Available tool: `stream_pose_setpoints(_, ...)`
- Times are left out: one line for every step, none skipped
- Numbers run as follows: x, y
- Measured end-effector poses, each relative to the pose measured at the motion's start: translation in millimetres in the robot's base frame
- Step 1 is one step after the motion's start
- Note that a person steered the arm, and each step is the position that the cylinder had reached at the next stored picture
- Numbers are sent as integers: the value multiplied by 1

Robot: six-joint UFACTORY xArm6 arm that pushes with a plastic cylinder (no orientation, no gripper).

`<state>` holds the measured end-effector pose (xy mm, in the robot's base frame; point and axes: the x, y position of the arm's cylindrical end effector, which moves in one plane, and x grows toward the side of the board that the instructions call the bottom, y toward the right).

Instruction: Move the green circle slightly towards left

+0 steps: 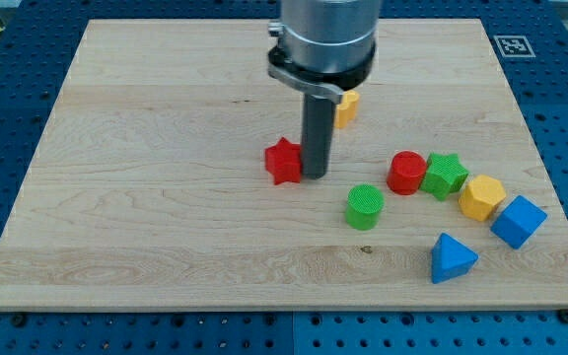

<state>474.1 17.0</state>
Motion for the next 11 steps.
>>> stream_pose_setpoints(0, -34)
stream_pose_setpoints(0, -66)
stream_pose_setpoints(0, -33)
stream_pose_setpoints(0, 41)
stream_pose_setpoints(14, 86)
stream_pose_setpoints(17, 107)
stream_pose_setpoints(25, 107)
stream_pose_setpoints(45, 94)
stream_pose_setpoints(45, 94)
stream_pose_setpoints(53, 94)
stream_pose_setpoints(57, 94)
